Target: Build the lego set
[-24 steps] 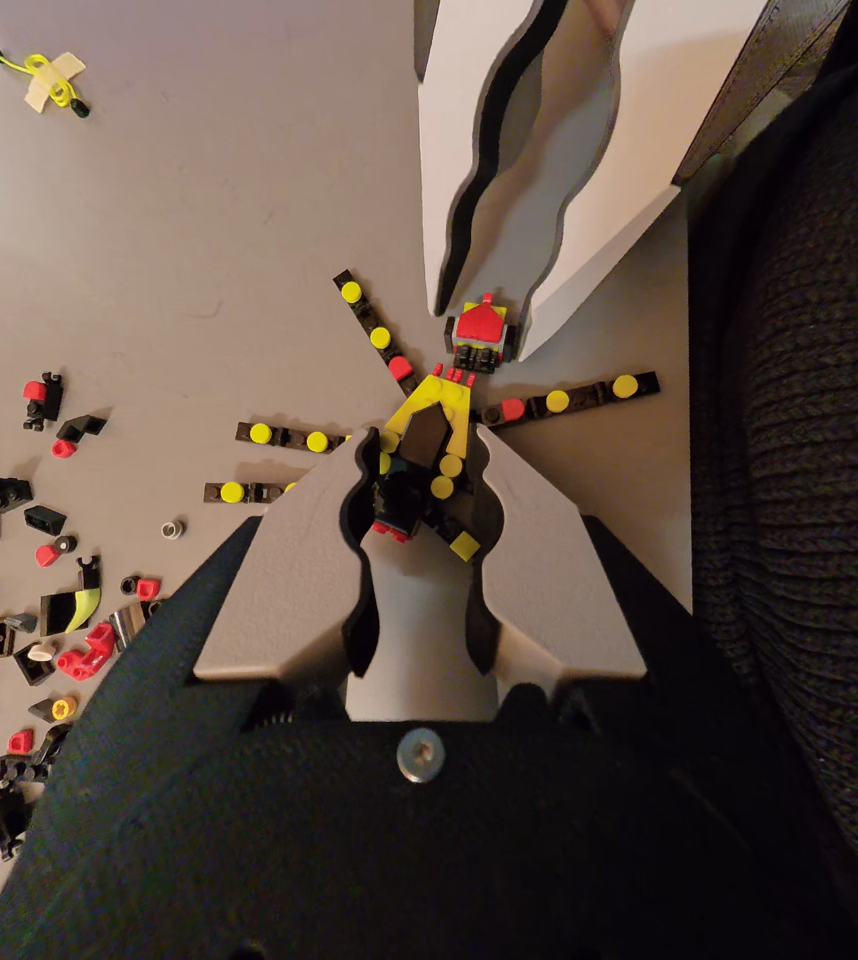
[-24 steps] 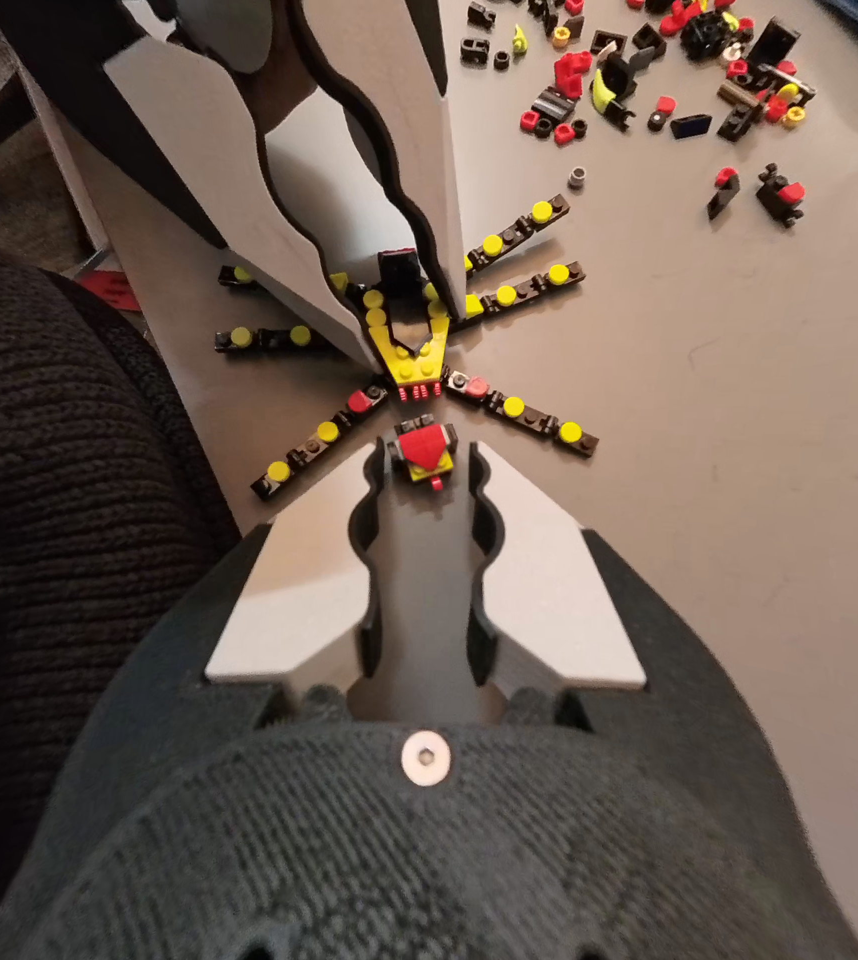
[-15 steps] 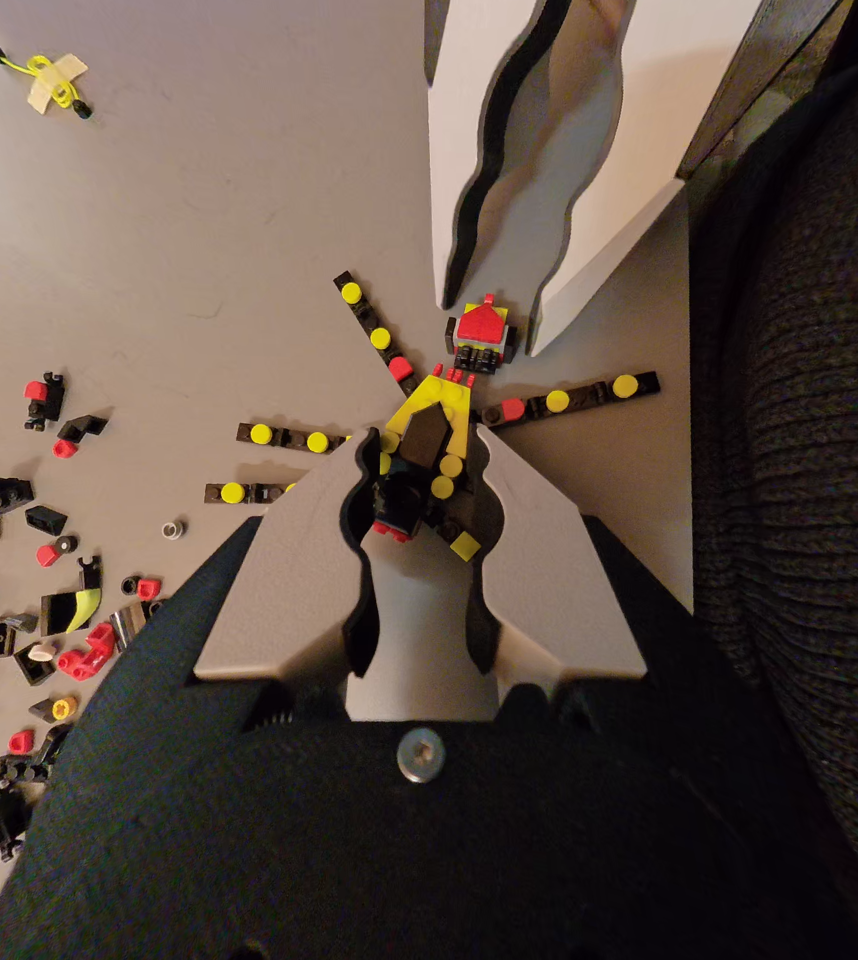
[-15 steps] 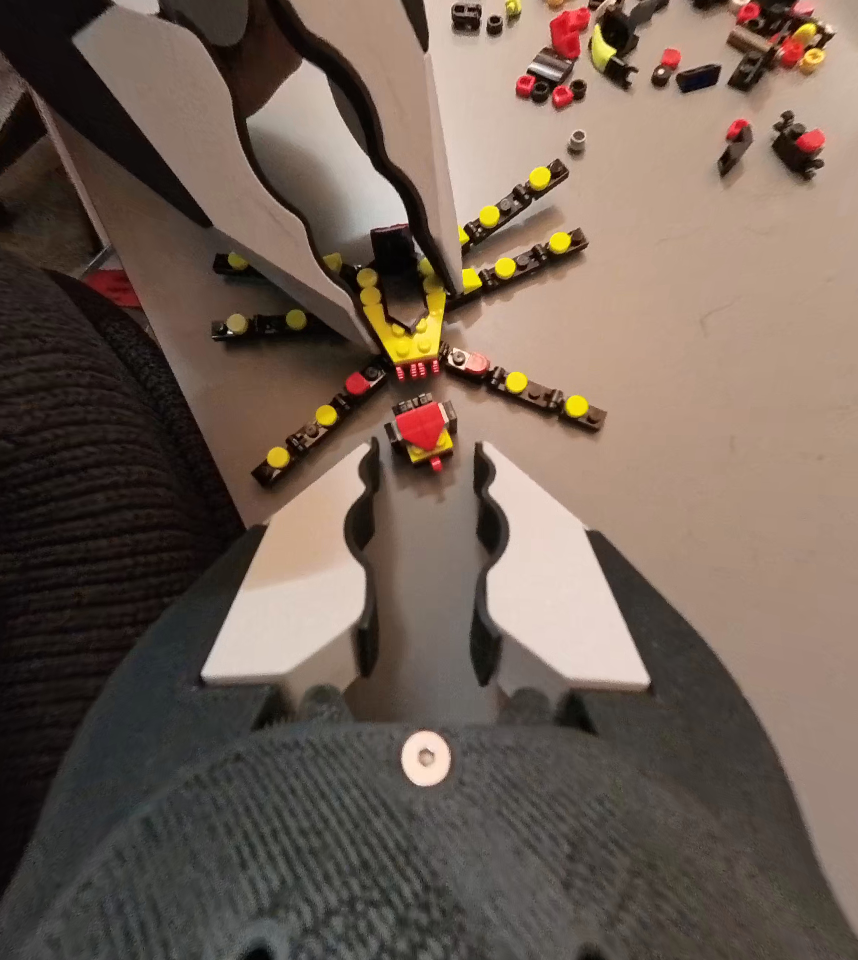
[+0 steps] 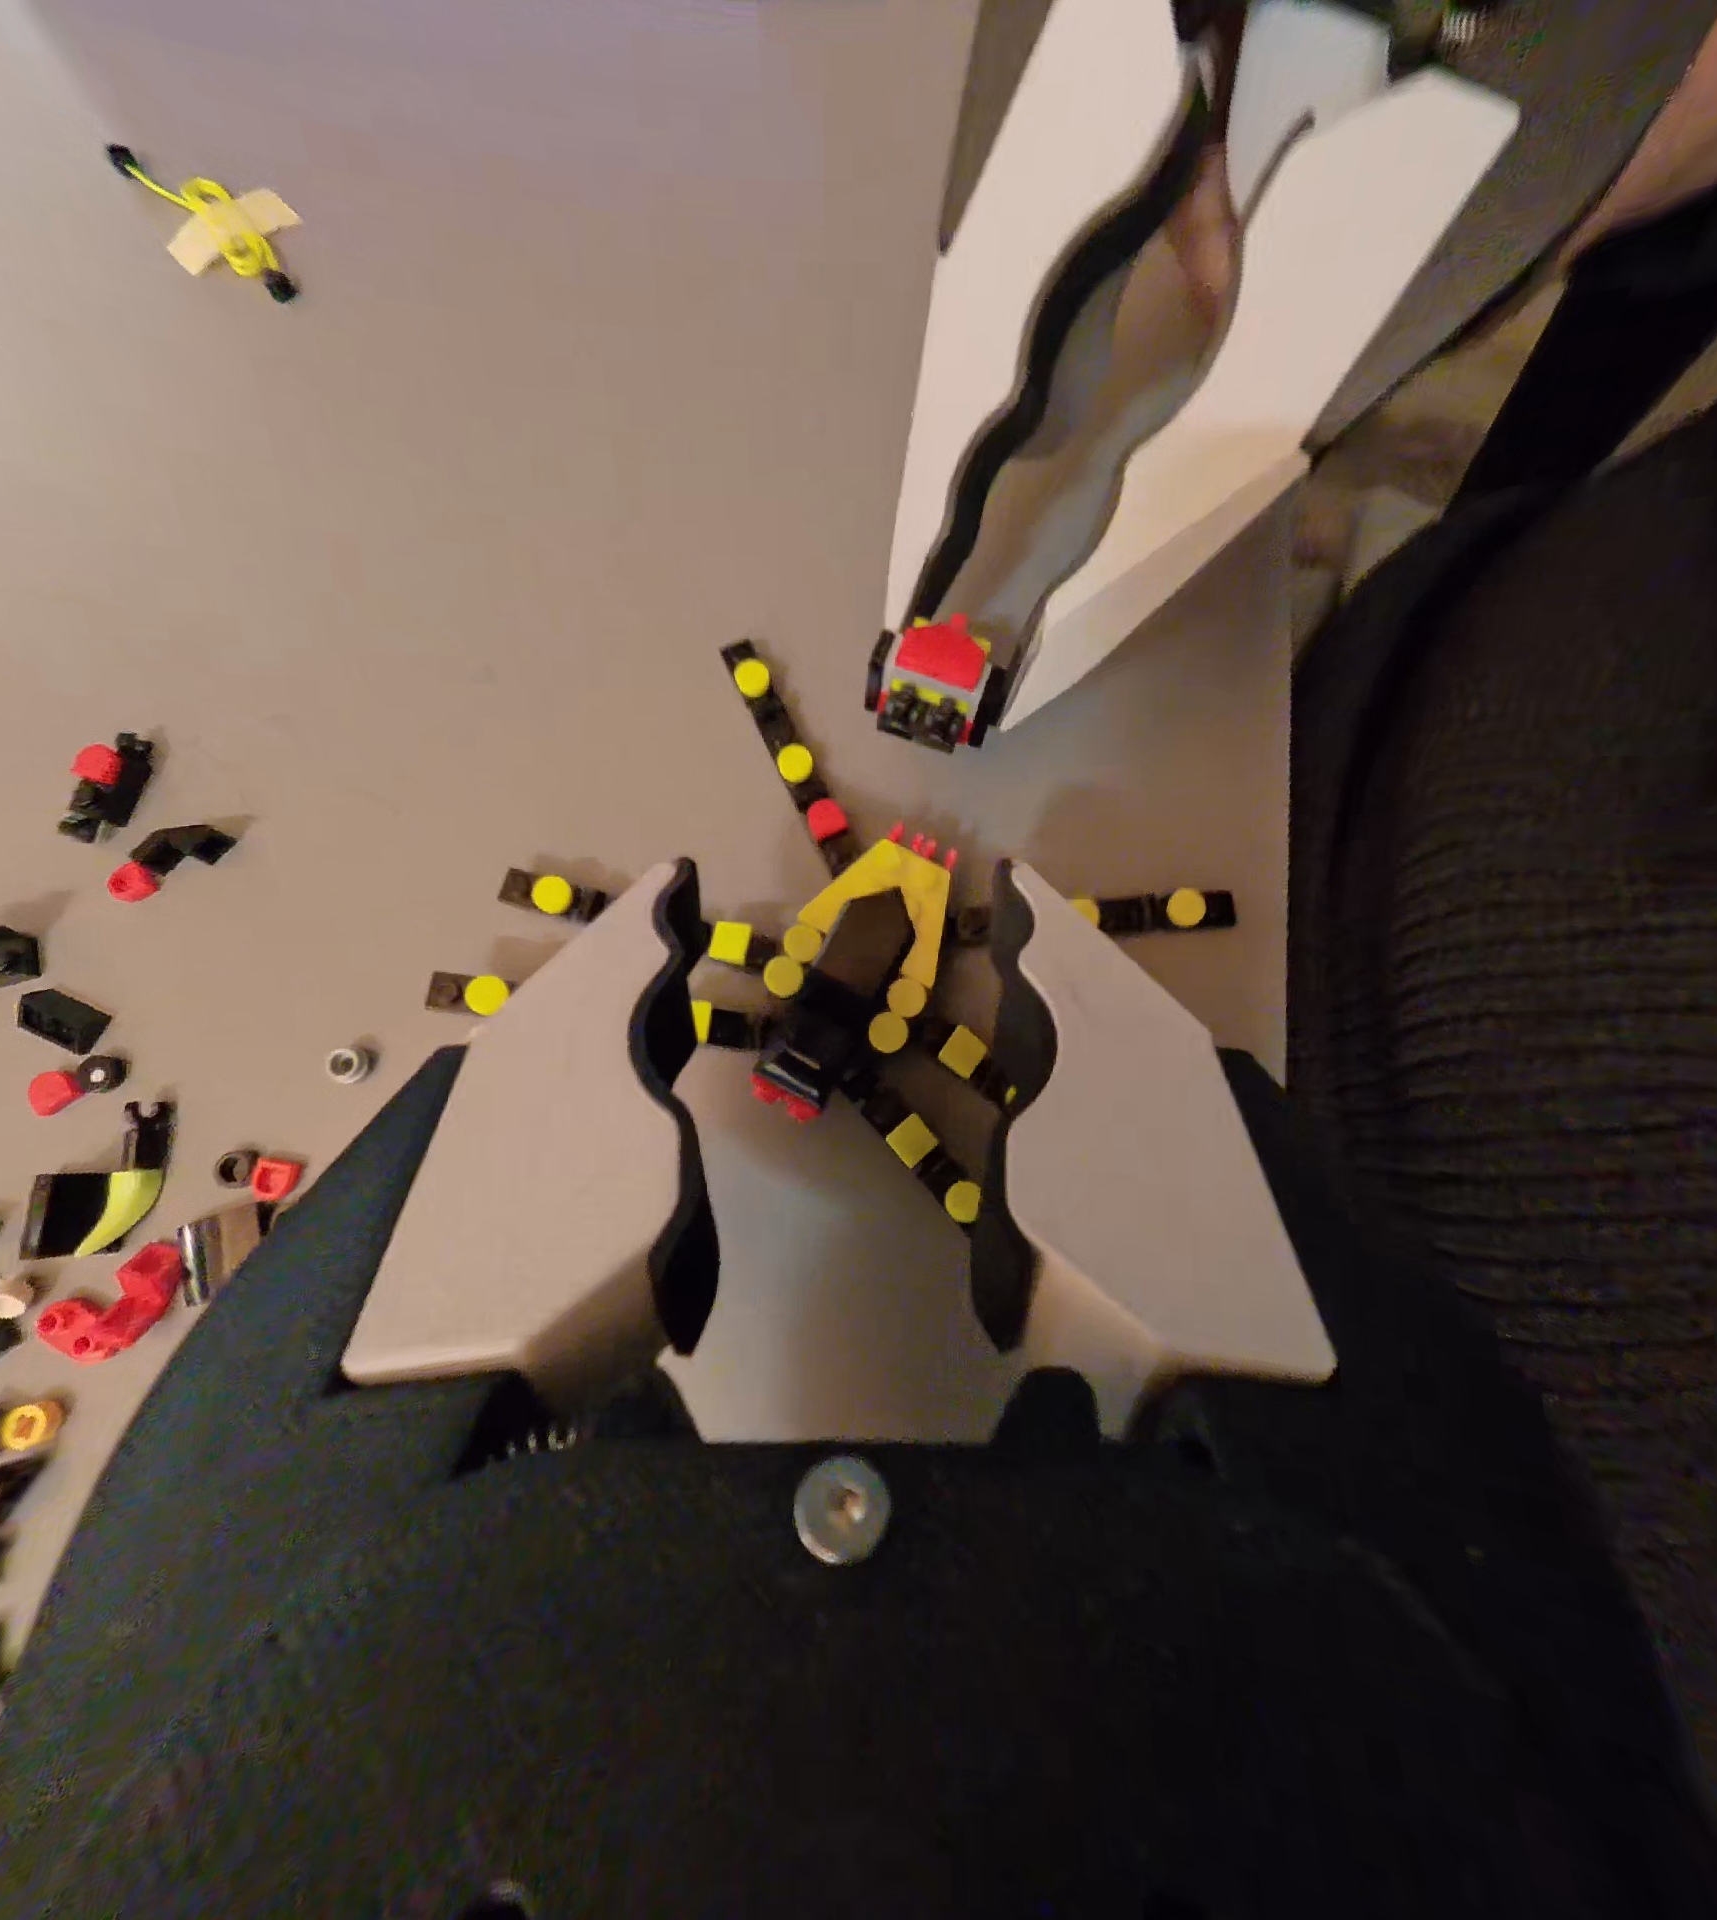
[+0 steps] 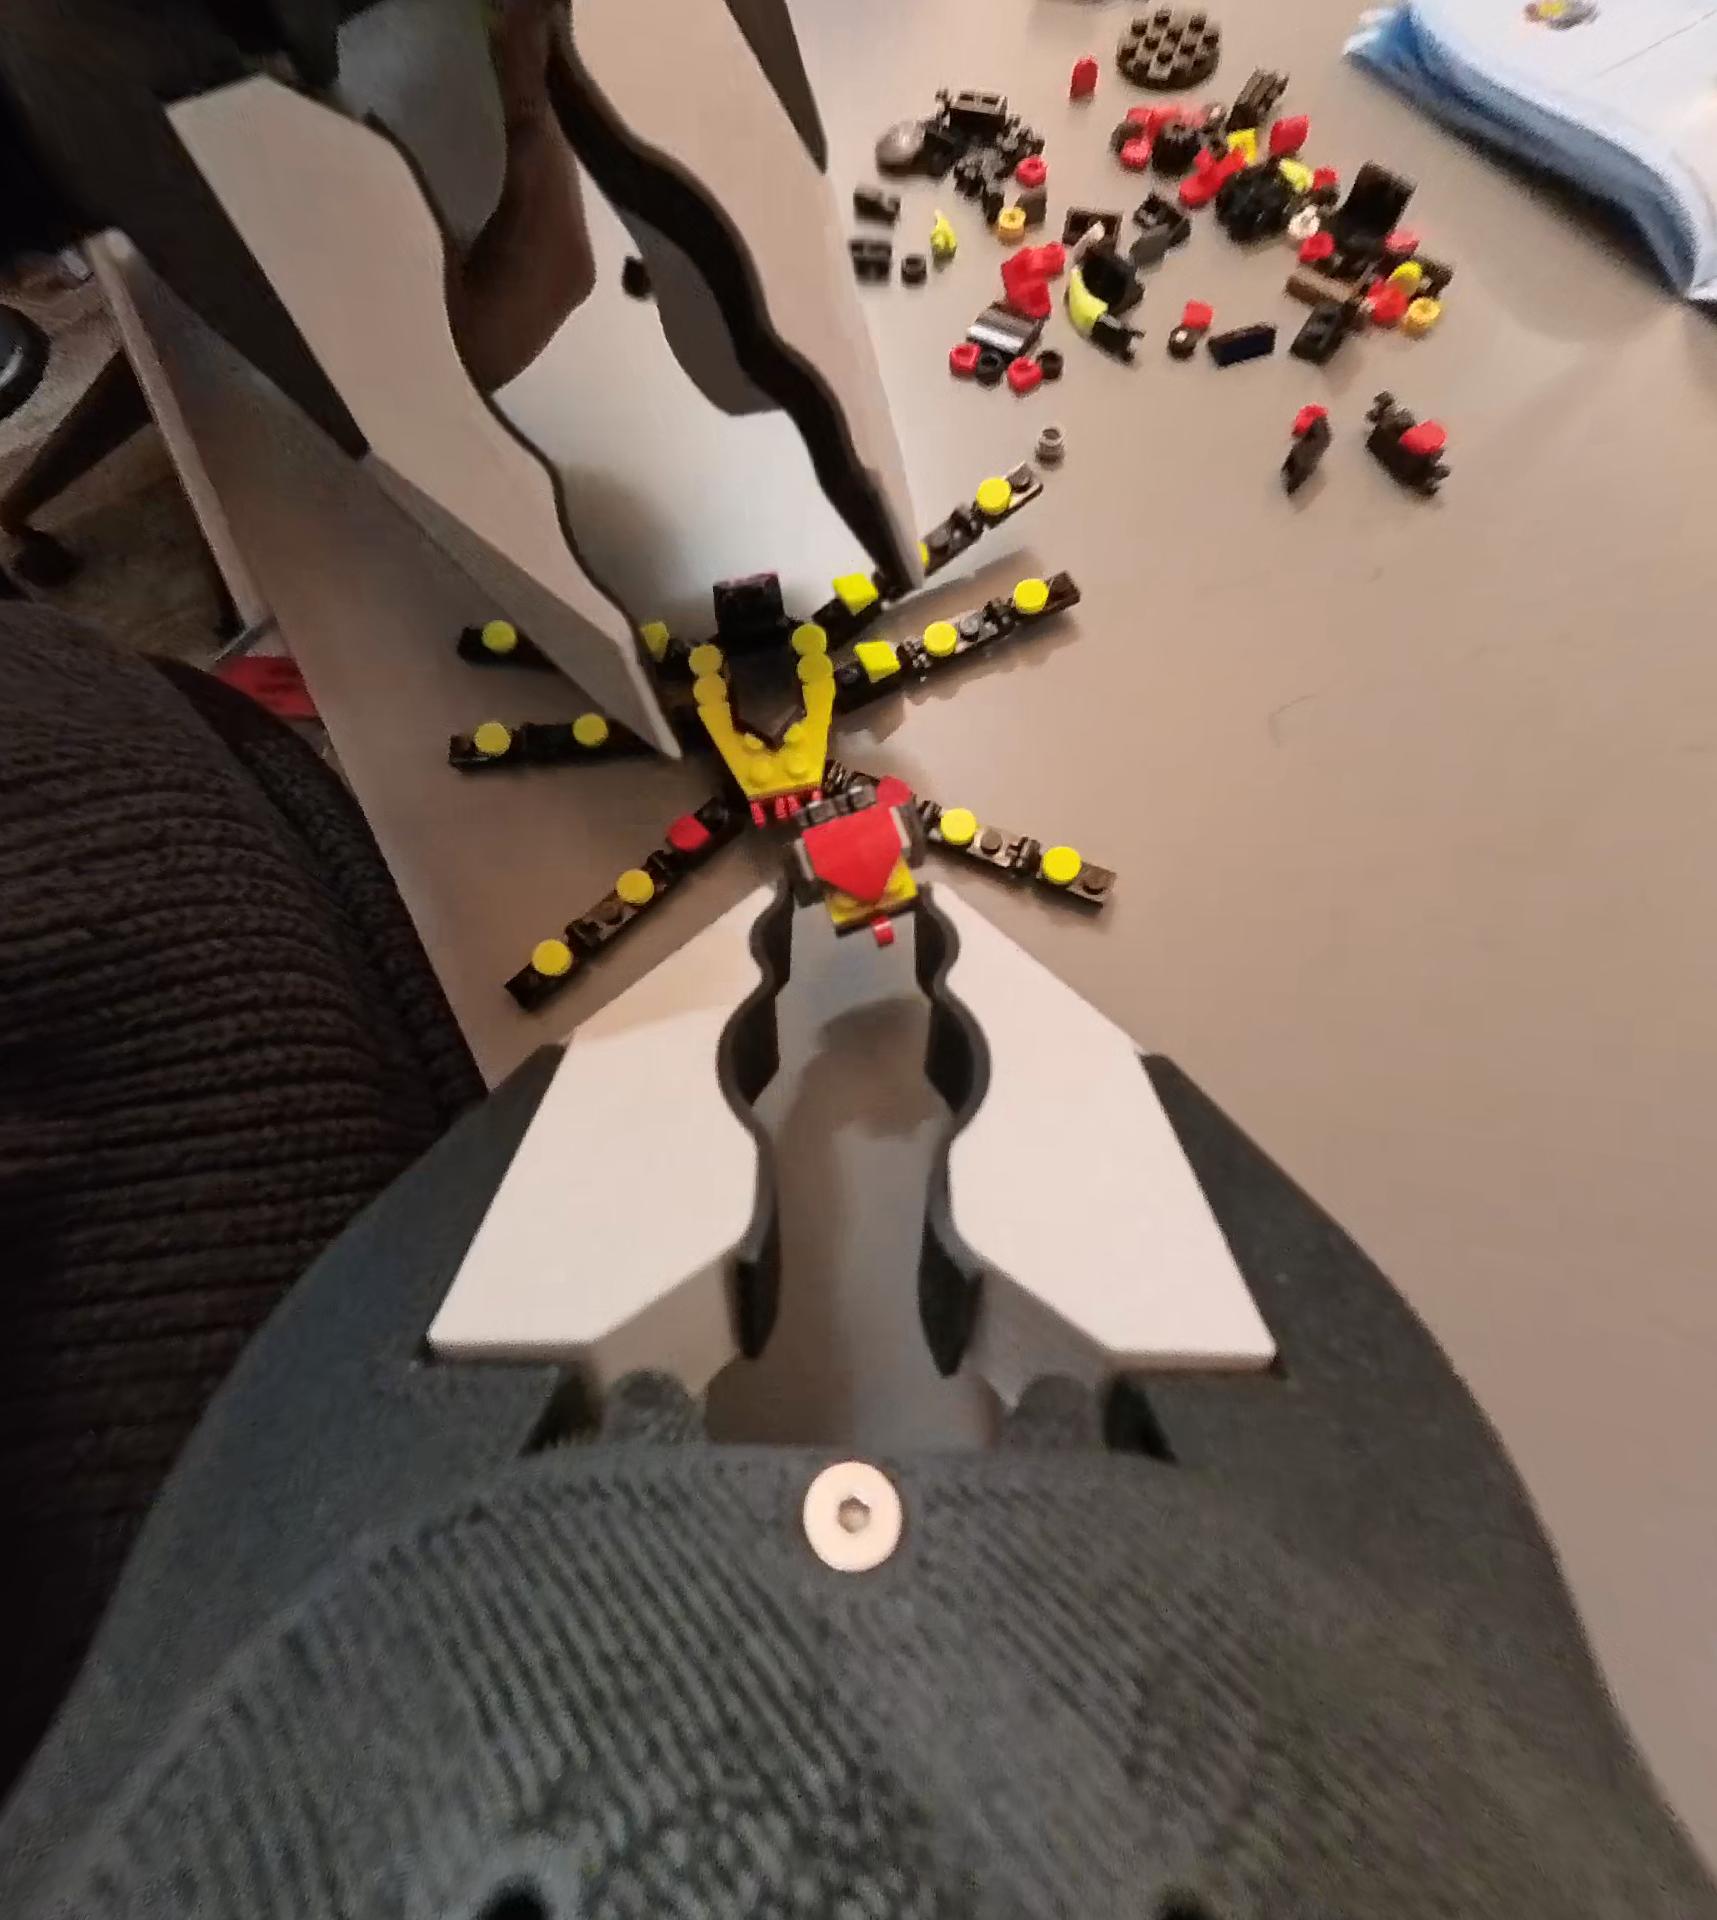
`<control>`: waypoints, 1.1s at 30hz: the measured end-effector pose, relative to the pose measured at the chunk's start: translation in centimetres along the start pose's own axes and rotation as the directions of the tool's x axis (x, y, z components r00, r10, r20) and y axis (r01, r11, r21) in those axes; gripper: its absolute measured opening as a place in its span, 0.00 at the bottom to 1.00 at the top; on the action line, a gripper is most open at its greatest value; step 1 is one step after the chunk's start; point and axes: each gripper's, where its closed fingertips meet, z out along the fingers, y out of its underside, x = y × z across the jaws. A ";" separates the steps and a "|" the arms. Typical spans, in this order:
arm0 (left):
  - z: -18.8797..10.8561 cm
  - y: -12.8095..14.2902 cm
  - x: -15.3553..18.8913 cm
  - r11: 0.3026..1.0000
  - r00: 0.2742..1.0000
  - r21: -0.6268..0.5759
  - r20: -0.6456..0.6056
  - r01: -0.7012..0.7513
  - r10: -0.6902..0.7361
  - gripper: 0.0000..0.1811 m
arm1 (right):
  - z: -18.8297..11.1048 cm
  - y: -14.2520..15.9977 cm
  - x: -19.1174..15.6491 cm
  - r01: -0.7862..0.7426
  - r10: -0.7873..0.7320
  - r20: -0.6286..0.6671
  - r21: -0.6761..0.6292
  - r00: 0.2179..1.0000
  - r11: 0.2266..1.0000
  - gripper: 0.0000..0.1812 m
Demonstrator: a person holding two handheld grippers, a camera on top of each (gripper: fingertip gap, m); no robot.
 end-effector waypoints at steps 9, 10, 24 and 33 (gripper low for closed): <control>0.2 -2.4 0.3 0.906 0.912 0.108 -0.089 0.409 -0.401 0.23 | -0.7 -1.8 0.3 0.116 -0.112 -0.083 0.048 0.990 0.992 0.12; 0.2 -2.6 0.6 0.880 0.885 0.114 -0.125 0.461 -0.448 0.21 | -0.8 -1.9 0.4 0.131 -0.126 -0.097 0.046 0.987 0.990 0.12; -0.1 -3.3 1.4 0.766 0.758 0.118 -0.301 0.632 -0.579 0.06 | -1.6 -3.3 -0.3 0.144 -0.135 -0.069 0.148 0.988 0.978 0.11; -0.5 -3.8 1.9 0.674 0.629 0.075 -0.446 0.735 -0.636 0.22 | -1.1 -2.9 -0.6 0.232 -0.224 -0.096 0.090 0.970 0.968 0.11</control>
